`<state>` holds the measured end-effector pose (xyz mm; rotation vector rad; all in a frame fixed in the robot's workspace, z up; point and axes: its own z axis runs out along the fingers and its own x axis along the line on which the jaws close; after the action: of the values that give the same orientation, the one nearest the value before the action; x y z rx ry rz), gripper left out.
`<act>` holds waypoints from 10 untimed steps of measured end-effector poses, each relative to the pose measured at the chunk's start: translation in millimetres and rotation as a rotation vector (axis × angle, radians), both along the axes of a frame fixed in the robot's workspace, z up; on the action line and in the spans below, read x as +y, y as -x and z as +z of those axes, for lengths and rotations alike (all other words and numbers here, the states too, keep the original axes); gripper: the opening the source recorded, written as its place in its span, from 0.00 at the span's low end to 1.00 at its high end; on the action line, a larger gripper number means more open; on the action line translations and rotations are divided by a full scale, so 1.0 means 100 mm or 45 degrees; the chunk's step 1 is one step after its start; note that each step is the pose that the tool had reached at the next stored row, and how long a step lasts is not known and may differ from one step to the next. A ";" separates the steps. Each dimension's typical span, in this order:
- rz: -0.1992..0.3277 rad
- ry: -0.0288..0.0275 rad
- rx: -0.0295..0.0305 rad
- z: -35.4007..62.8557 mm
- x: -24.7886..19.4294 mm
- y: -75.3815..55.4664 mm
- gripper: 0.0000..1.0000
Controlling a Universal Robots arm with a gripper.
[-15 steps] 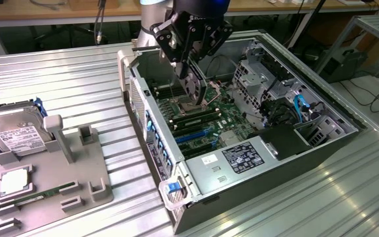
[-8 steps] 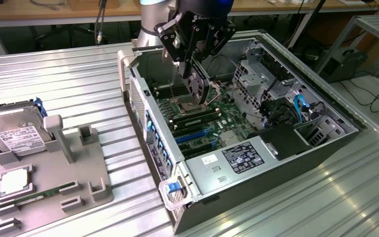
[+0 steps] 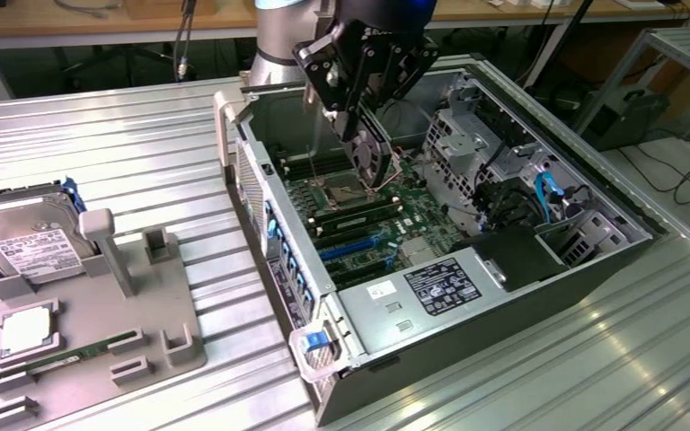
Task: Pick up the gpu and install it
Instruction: 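Pick up the gpu and move the gpu toward the slot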
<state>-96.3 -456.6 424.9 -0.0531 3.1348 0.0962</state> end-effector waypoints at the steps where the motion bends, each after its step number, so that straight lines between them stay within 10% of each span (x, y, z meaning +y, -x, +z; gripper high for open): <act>1: 0.000 -0.0001 0.0000 -0.001 0.000 -0.02 0.27; 10: 0.000 -0.0001 0.0000 -0.002 0.000 -0.12 0.27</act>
<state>-84.8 -456.6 424.7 -0.0531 3.1348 0.0964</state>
